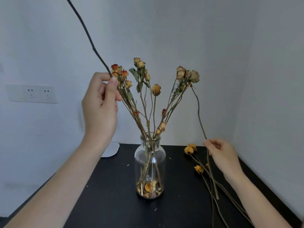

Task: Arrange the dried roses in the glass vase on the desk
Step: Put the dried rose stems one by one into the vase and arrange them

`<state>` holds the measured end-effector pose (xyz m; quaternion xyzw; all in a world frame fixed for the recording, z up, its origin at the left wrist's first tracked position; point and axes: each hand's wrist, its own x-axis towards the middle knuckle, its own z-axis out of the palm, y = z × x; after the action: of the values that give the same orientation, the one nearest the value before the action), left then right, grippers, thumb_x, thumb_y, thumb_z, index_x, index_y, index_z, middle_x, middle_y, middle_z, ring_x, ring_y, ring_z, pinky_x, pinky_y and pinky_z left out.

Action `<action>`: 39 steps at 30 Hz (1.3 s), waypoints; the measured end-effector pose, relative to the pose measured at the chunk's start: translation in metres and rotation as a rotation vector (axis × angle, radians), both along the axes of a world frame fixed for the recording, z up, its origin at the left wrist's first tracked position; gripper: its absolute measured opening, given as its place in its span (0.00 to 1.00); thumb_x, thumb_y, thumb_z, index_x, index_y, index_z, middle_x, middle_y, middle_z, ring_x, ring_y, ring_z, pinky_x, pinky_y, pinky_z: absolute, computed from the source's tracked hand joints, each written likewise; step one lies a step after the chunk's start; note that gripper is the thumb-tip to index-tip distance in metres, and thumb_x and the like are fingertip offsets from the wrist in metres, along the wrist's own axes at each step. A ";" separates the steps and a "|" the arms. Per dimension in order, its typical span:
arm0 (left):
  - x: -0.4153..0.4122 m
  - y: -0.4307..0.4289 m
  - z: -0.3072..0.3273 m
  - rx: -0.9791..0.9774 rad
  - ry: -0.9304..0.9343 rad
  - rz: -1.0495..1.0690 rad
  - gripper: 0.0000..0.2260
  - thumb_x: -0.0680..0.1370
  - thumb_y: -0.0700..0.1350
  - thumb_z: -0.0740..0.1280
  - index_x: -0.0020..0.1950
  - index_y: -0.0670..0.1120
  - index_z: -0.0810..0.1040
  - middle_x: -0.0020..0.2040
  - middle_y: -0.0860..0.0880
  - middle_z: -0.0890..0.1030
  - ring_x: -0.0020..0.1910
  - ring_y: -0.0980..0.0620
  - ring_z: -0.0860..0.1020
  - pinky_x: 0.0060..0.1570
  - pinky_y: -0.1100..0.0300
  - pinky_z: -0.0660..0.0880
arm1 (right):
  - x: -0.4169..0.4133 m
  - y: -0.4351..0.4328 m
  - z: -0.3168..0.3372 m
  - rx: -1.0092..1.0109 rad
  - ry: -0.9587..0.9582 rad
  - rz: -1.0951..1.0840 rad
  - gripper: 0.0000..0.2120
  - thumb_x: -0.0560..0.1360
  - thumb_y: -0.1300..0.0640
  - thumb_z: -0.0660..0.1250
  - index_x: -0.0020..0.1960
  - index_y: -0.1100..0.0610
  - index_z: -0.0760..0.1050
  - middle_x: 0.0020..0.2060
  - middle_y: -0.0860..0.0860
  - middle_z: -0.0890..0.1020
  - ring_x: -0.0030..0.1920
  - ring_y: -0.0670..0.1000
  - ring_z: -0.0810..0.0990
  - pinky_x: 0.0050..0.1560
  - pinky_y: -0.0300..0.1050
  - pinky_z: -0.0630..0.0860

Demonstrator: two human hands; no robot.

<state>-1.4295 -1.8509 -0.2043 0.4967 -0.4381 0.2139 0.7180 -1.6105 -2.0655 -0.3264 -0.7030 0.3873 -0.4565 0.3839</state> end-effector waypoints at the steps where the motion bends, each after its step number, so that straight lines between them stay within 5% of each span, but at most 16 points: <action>1: 0.001 -0.003 -0.001 0.012 -0.005 0.011 0.08 0.79 0.50 0.58 0.41 0.59 0.69 0.29 0.57 0.74 0.27 0.57 0.67 0.29 0.55 0.64 | 0.000 0.001 0.001 -0.001 0.002 0.006 0.12 0.76 0.52 0.65 0.57 0.55 0.77 0.42 0.46 0.79 0.44 0.39 0.74 0.39 0.34 0.66; 11: 0.013 -0.028 -0.034 0.162 0.001 0.040 0.06 0.80 0.47 0.58 0.43 0.51 0.71 0.32 0.53 0.76 0.26 0.60 0.70 0.30 0.59 0.64 | -0.001 0.008 0.004 -0.005 -0.008 0.033 0.03 0.76 0.53 0.65 0.49 0.49 0.74 0.39 0.46 0.79 0.41 0.41 0.75 0.37 0.33 0.65; 17: 0.015 -0.038 -0.056 0.350 -0.054 0.138 0.03 0.76 0.45 0.66 0.43 0.49 0.77 0.28 0.55 0.75 0.31 0.66 0.74 0.33 0.78 0.67 | 0.002 0.011 0.003 0.001 0.002 0.032 0.01 0.76 0.53 0.65 0.47 0.49 0.74 0.39 0.47 0.79 0.41 0.42 0.76 0.37 0.33 0.66; 22: 0.020 -0.045 -0.075 0.452 -0.058 0.167 0.05 0.74 0.45 0.69 0.41 0.46 0.82 0.25 0.50 0.74 0.31 0.56 0.74 0.33 0.77 0.67 | 0.005 0.014 0.003 -0.021 0.020 0.036 0.02 0.76 0.53 0.65 0.47 0.49 0.74 0.37 0.49 0.79 0.39 0.43 0.76 0.34 0.33 0.65; 28: 0.022 -0.054 -0.093 0.601 -0.023 0.185 0.06 0.74 0.48 0.69 0.40 0.48 0.83 0.23 0.54 0.74 0.26 0.57 0.74 0.31 0.71 0.67 | 0.007 0.014 0.001 -0.027 0.053 0.033 0.04 0.76 0.53 0.64 0.49 0.51 0.75 0.37 0.49 0.79 0.37 0.43 0.76 0.33 0.32 0.65; 39: 0.018 -0.058 -0.106 0.471 0.012 0.210 0.04 0.74 0.50 0.69 0.45 0.51 0.80 0.24 0.51 0.74 0.25 0.56 0.74 0.29 0.66 0.68 | 0.012 0.010 -0.001 -0.045 0.056 0.021 0.02 0.76 0.53 0.65 0.48 0.50 0.74 0.36 0.47 0.78 0.37 0.41 0.75 0.33 0.32 0.65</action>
<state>-1.4114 -1.9089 -0.3101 0.6943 -0.4175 0.1762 0.5591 -1.5986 -2.0555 -0.3275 -0.7281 0.3802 -0.4411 0.3616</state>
